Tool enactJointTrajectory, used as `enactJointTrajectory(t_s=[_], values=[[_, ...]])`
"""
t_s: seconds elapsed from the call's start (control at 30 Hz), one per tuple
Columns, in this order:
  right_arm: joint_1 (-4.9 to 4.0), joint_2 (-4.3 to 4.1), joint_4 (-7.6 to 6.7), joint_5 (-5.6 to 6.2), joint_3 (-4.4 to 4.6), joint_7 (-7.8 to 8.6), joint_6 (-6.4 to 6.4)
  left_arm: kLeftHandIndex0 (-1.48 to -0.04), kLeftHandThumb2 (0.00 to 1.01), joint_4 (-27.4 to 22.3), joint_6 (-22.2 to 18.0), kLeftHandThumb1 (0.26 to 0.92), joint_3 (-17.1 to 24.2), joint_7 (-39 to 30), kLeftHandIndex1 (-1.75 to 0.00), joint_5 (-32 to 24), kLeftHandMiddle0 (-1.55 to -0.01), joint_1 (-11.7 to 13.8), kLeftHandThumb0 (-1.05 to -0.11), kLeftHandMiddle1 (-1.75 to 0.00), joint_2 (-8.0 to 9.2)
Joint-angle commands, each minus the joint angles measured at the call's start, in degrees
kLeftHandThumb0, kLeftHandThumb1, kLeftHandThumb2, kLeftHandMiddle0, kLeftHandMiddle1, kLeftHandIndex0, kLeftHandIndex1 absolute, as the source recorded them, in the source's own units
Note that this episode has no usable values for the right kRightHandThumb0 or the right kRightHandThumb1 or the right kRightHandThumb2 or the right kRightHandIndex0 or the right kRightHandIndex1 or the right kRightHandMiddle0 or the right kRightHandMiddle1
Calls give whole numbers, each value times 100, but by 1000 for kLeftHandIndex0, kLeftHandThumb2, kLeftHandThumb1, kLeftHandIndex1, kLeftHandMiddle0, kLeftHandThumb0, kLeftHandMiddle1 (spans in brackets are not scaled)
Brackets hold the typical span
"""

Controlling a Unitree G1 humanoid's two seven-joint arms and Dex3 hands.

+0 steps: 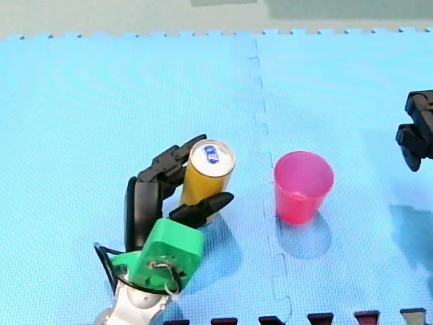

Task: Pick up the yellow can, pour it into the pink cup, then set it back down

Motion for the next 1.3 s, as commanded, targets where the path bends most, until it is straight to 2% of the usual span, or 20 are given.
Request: enactJointTrajectory(t_s=[0.0, 0.17, 0.27, 0.8, 1.1, 1.13, 1.2, 1.23, 1.27], values=[[-11, -37, -7, 8, -8, -17, -21, -1197, 3, 65, -14, 798, 60, -184, 0, -169, -1309, 70, -369, -1, -18], [-10, -53, -5, 20, -20, -14, -28, -1187, 2, 239, -85, 799, 365, -968, 0, -929, -1309, 128, -365, 0, -261], [-8, -62, -4, 21, -23, -16, -35, -1182, 1, 340, -123, 800, 480, -1286, -1, -1194, -1309, 155, -364, 0, -337], [-22, -102, -11, -8, 3, -48, -47, -1187, 0, 695, -283, 798, 858, -1833, -2, -1646, -1329, 187, -362, -9, -503], [-17, -97, -20, -18, 28, -72, -50, -1187, 0, 713, -324, 795, 880, -1768, -1, -1538, -1336, 161, -369, -10, -479], [-18, -94, -20, -18, 31, -75, -50, -1049, 0, 697, -316, 782, 839, -1687, 0, -1456, -1210, 156, -371, -4, -460], [-19, -86, -20, -16, 34, -81, -46, -873, 0, 659, -202, 744, 691, -1354, 0, -1167, -1014, 144, -402, -1, -389], [-19, -83, -20, -14, 35, -83, -44, -696, 0, 643, -89, 716, 581, -1099, 0, -961, -795, 133, -561, -1, -339], [-18, -81, -19, -10, 33, -83, -41, -624, 0, 609, 200, 705, 326, -611, 0, -529, -708, 104, -629, 0, -225]])
